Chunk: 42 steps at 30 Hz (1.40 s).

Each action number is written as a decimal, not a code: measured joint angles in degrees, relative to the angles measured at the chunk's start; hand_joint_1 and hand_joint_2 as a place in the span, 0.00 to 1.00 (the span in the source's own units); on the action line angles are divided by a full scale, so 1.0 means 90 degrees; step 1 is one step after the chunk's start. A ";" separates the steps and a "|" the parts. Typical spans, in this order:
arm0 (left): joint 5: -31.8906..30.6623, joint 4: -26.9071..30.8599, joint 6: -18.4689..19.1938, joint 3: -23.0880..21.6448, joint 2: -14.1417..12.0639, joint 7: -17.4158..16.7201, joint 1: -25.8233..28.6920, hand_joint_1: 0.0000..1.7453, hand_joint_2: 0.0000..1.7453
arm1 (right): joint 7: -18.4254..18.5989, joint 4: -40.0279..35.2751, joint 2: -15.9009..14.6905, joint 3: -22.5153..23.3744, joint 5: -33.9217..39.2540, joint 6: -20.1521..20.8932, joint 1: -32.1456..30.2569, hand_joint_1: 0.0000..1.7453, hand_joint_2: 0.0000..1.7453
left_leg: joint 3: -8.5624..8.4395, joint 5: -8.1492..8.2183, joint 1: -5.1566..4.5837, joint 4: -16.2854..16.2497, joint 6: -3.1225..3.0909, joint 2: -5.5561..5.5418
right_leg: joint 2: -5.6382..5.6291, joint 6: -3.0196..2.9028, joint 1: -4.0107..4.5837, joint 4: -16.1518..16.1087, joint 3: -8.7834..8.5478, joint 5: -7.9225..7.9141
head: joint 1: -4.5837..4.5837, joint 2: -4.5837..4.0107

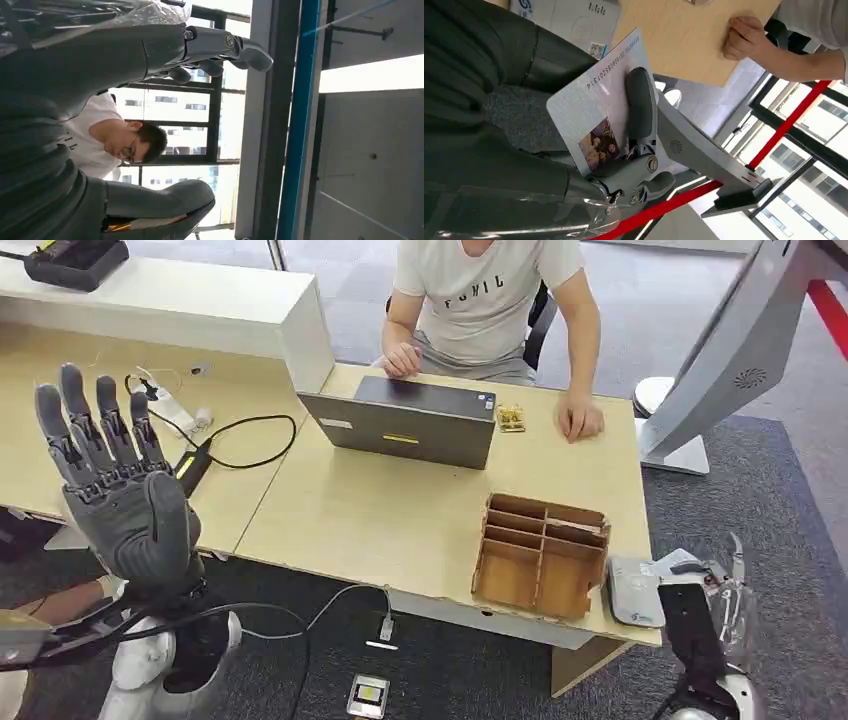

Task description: Pass the card to the sensor for recognition and then transmit it.

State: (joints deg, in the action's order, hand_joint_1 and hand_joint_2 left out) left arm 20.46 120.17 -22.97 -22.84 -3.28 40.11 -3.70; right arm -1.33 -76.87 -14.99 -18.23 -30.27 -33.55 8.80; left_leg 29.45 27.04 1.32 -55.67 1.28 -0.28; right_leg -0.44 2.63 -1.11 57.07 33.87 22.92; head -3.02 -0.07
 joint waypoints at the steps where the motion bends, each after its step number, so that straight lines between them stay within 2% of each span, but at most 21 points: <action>1: -0.0007 0.0000 0.0000 0.0000 0.0000 0.0000 0.0001 0.00 1.00 | -0.0007 0.0052 0.0027 -0.0027 0.0000 -0.0022 0.0016 1.00 1.00 | 0.0001 0.0000 0.0000 0.0000 0.0000 0.0000 | 0.0000 0.0000 0.0000 0.0000 0.0000 0.0000 | 0.0000 0.0000; 11: -0.0087 0.0063 -0.0029 0.0000 0.0005 -0.0002 -0.0018 0.00 1.00 | -0.0066 0.0578 0.0182 -0.0112 0.0112 -0.0109 0.0162 1.00 1.00 | 0.0000 0.0000 0.0000 0.0000 0.0000 0.0000 | 0.0000 0.0000 0.0000 0.0000 0.0001 0.0000 | 0.0000 0.0000; 21: -0.0114 0.0107 -0.0097 0.0000 0.0007 0.0000 -0.0038 0.00 1.00 | -0.0192 0.1326 0.0187 -0.0119 0.0478 -0.0235 0.0350 1.00 1.00 | -0.0003 0.0000 0.0000 -0.0001 0.0000 0.0000 | 0.0000 0.0000 0.0000 0.0000 0.0001 0.0000 | 0.0000 0.0000; 42: -0.0260 0.0260 -0.0223 0.0000 0.0029 0.0000 -0.0024 0.00 1.00 | -0.0415 0.2541 0.0505 -0.0235 0.0609 -0.0005 0.0643 1.00 1.00 | 0.0000 0.0000 0.0000 -0.0001 0.0000 0.0000 | 0.0000 0.0000 0.0000 0.0000 0.0000 0.0000 | 0.0000 0.0000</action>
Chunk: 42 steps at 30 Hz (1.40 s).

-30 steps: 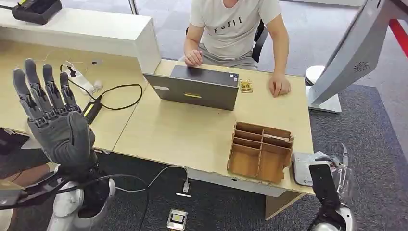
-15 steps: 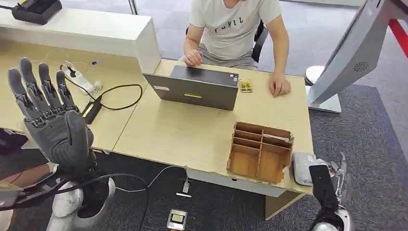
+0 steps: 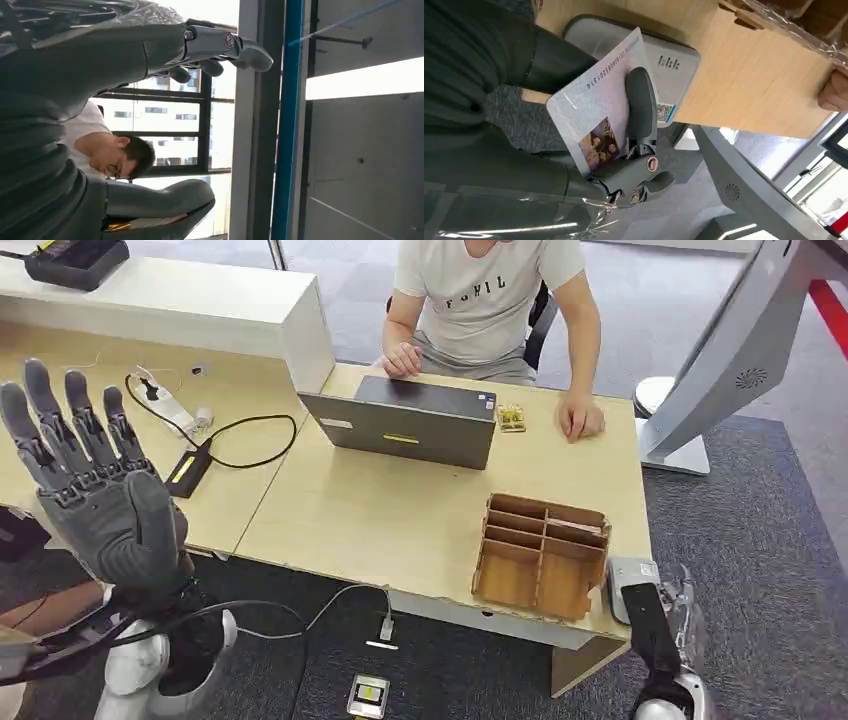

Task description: Pass the card to the sensor for recognition and then transmit it.

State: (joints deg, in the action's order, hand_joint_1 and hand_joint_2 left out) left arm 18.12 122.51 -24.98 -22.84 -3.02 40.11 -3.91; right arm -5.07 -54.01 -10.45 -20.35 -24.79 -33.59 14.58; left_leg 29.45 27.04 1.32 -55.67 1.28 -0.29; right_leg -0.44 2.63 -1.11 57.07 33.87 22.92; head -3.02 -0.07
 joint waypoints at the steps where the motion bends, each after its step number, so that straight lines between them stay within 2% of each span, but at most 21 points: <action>1: 0.0000 0.0002 0.0000 0.0000 0.0000 0.0000 0.0001 0.00 1.00 | -0.0019 0.0053 0.0017 -0.0007 0.0029 0.0000 0.0013 1.00 1.00 | 0.0000 0.0000 0.0000 0.0000 0.0000 0.0000 | 0.0000 0.0000 0.0000 0.0000 0.0000 0.0000 | 0.0000 0.0000; 22: 0.0099 0.0017 -0.0005 0.0000 -0.0002 0.0000 0.0080 0.00 1.00 | -0.0175 0.1547 0.0146 -0.0032 0.0636 -0.0214 0.0448 1.00 1.00 | -0.0020 0.0000 0.0000 0.0000 0.0000 0.0001 | -0.0001 0.0000 0.0000 -0.0001 -0.0017 0.0000 | 0.0002 0.0000; 42: 0.0100 0.0017 0.0041 0.0000 -0.0027 0.0000 0.0077 0.00 1.00 | -0.0517 0.1828 0.0228 -0.0080 0.0891 -0.0308 0.0604 1.00 1.00 | -0.0054 -0.0001 0.0000 0.0001 0.0001 0.0003 | -0.0003 -0.0002 0.0001 -0.0001 -0.0048 -0.0001 | 0.0000 0.0000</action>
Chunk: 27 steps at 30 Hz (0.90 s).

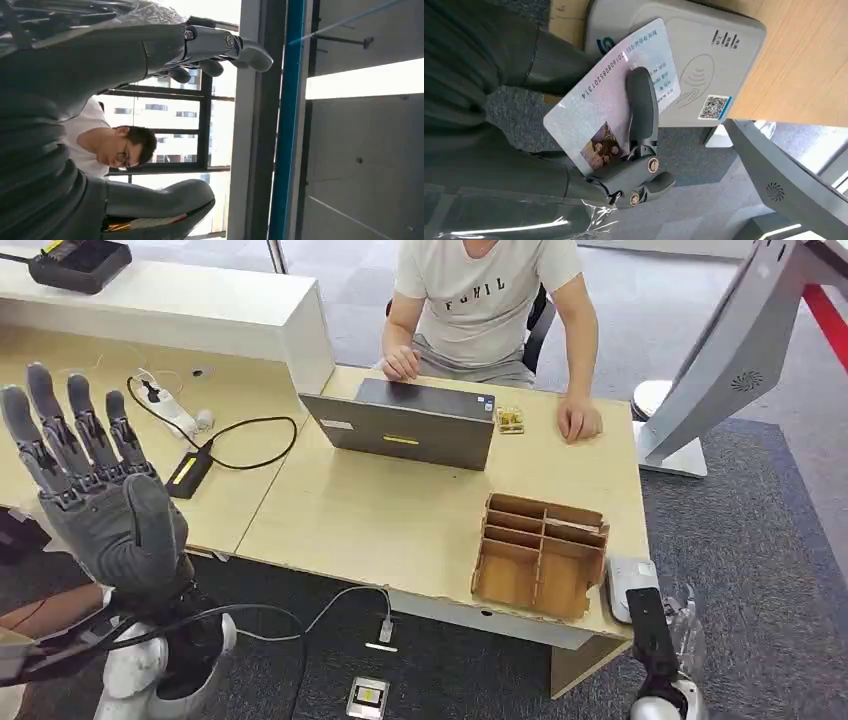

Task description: Pass the card to the sensor for recognition and then transmit it.

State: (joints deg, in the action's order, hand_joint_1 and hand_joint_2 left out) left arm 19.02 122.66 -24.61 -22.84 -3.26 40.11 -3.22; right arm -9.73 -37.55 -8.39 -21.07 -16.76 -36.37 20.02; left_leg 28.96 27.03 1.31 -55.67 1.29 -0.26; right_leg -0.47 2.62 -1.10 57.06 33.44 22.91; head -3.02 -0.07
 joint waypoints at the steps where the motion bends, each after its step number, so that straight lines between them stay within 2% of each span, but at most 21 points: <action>1: 0.0000 0.0000 0.0010 0.0000 0.0000 0.0000 -0.0008 0.00 1.00 | -0.0010 -0.0007 0.0007 -0.0015 0.0019 -0.0027 0.0016 1.00 1.00 | 0.0000 0.0000 0.0000 0.0000 0.0000 0.0000 | 0.0000 0.0000 0.0000 0.0000 0.0000 0.0000 | 0.0002 0.0000; 7: 0.0019 0.0000 0.0053 0.0000 0.0002 0.0000 -0.0033 0.00 1.00 | -0.0024 -0.0294 -0.0007 -0.0049 -0.0119 -0.0163 0.0064 1.00 1.00 | 0.0004 -0.0001 0.0000 -0.0001 0.0001 0.0000 | 0.0000 0.0000 0.0000 0.0000 0.0003 0.0000 | 0.0002 0.0000; 21: 0.0197 -0.0107 0.0624 0.0010 0.0136 -0.0002 -0.0095 0.00 1.00 | 0.0826 -0.2101 -0.0469 -0.0083 -0.1475 -0.0269 0.0162 1.00 1.00 | 0.0015 0.0000 -0.0001 -0.0002 0.0000 0.0000 | 0.0000 0.0000 -0.0001 0.0000 0.0014 0.0000 | 0.0002 0.0000; 27: 0.0364 -0.0250 0.0831 0.0007 0.0151 -0.0002 -0.0224 0.00 1.00 | 0.1095 -0.2730 -0.0641 -0.0070 -0.2138 -0.0085 0.0327 1.00 1.00 | 0.0017 -0.0001 -0.0001 -0.0001 0.0001 0.0000 | -0.0001 -0.0001 -0.0001 0.0000 0.0016 -0.0001 | 0.0000 0.0000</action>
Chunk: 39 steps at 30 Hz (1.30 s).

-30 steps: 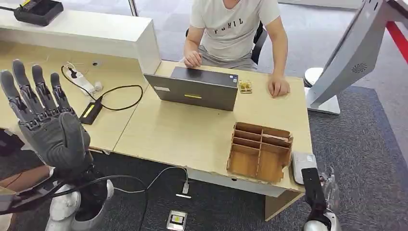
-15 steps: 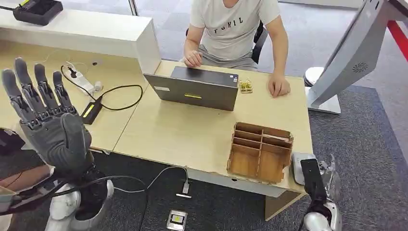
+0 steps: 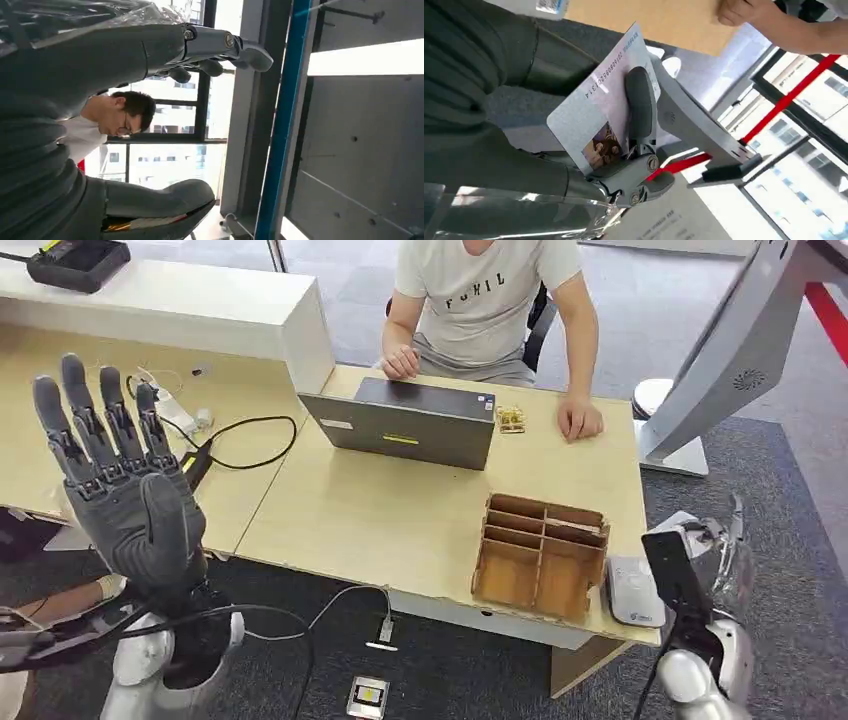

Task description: Pass the card to the sensor for recognition and then transmit it.

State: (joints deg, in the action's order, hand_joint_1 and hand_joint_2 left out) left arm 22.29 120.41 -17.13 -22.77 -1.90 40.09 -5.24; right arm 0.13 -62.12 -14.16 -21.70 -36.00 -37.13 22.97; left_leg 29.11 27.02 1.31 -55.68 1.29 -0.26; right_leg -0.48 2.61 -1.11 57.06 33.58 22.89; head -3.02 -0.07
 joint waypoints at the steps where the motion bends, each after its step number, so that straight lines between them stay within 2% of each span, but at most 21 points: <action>1: 0.0027 -0.0041 0.0046 -0.0002 0.0002 0.0000 -0.0038 0.00 1.00 | 0.0049 -0.0078 -0.0015 0.0000 -0.0141 0.0087 0.0088 1.00 1.00 | -0.0001 0.0000 0.0000 0.0000 0.0000 0.0000 | 0.0000 0.0000 0.0000 0.0000 0.0000 0.0000 | 0.0000 0.0000; 5: 0.0124 -0.0172 0.0146 -0.0010 0.0017 0.0000 -0.0118 0.00 1.00 | 0.0177 -0.0209 -0.0046 0.0000 -0.0342 0.0347 0.0454 1.00 1.00 | -0.0001 -0.0001 0.0000 0.0000 0.0000 0.0000 | 0.0000 -0.0001 0.0000 0.0000 0.0000 -0.0001 | 0.0000 0.0000; 14: 0.0226 -0.0408 0.0301 -0.0066 0.0078 0.0000 -0.0344 0.00 1.00 | 0.0167 0.0034 0.0068 -0.0090 -0.0788 0.0769 0.1322 1.00 1.00 | 0.0006 -0.0001 0.0001 0.0000 0.0000 -0.0001 | 0.0000 0.0000 0.0000 0.0002 0.0004 -0.0001 | 0.0000 0.0000; 29: 0.0136 -0.0692 0.0612 -0.0104 0.0337 0.0000 -0.0510 0.00 1.00 | 0.0187 0.1688 0.0903 -0.0857 -0.1709 0.1280 0.2904 1.00 1.00 | 0.0015 -0.0003 0.0002 -0.0001 0.0002 -0.0002 | 0.0002 0.0000 0.0001 0.0005 0.0010 -0.0002 | 0.0002 0.0000; 39: 0.0036 -0.0796 0.0847 -0.0056 0.0520 0.0000 -0.0511 0.00 1.00 | 0.0252 0.2380 0.1287 -0.1171 -0.1962 0.1321 0.3358 1.00 1.00 | 0.0017 -0.0003 0.0002 -0.0001 0.0002 -0.0002 | 0.0002 -0.0001 0.0001 0.0005 0.0015 -0.0001 | 0.0000 0.0000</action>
State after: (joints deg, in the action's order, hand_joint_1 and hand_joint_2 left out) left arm 22.62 113.24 -9.51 -23.28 2.77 40.09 -9.84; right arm 2.40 -40.70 -2.58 -32.24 -53.66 -25.24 53.19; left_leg 29.26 27.00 1.32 -55.69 1.31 -0.28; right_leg -0.46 2.61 -1.10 57.11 33.71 22.88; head -3.02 -0.07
